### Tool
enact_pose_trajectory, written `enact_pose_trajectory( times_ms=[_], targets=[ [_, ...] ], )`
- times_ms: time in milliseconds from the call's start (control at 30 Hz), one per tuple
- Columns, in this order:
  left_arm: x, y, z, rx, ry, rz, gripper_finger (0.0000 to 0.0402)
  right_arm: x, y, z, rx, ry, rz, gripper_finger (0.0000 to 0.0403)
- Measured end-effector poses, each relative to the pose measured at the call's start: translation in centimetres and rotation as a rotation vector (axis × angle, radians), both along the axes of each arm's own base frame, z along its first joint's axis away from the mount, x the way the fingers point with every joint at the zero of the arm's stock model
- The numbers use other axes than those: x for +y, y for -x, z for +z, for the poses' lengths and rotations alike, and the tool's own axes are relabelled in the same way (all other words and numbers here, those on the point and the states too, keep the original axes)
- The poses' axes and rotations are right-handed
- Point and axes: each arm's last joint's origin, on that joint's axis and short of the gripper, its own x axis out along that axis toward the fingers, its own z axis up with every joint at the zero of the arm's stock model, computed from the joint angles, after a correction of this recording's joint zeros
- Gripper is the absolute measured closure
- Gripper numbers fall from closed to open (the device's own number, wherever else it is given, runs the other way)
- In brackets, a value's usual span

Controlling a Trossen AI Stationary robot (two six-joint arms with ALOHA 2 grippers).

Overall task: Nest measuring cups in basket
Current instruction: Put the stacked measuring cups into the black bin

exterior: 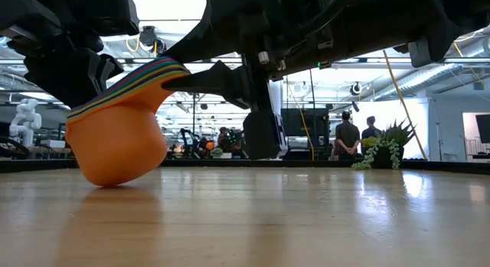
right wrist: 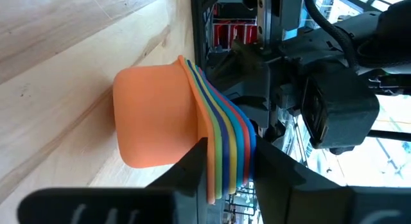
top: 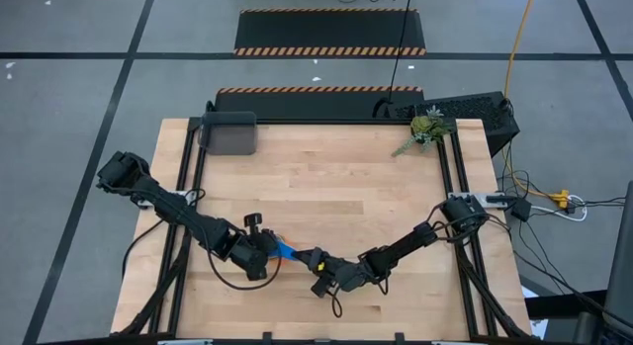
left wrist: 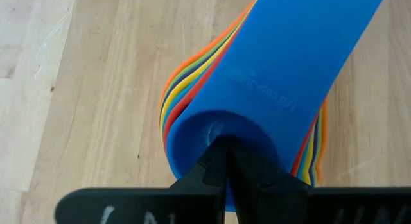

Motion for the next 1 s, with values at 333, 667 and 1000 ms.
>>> enact_pose_trajectory(
  times_ms=[333,667,1000],
  targets=[
    [-0.2,0.2,0.5,-0.021,0.005,-0.01,0.0387,0.0,0.0,0.0,0.002,-0.004,-0.006,0.033],
    [-0.6,1.5,3.0,-0.163,-0.034,-0.004,0.0387,-0.2,0.1,-0.1,-0.004,-0.017,-0.06,0.033],
    [-3.4,1.4,5.2,-0.467,-0.147,-0.109,0.0287,0.1,0.3,-0.2,-0.024,-0.061,-0.089,0.033]
  ],
)
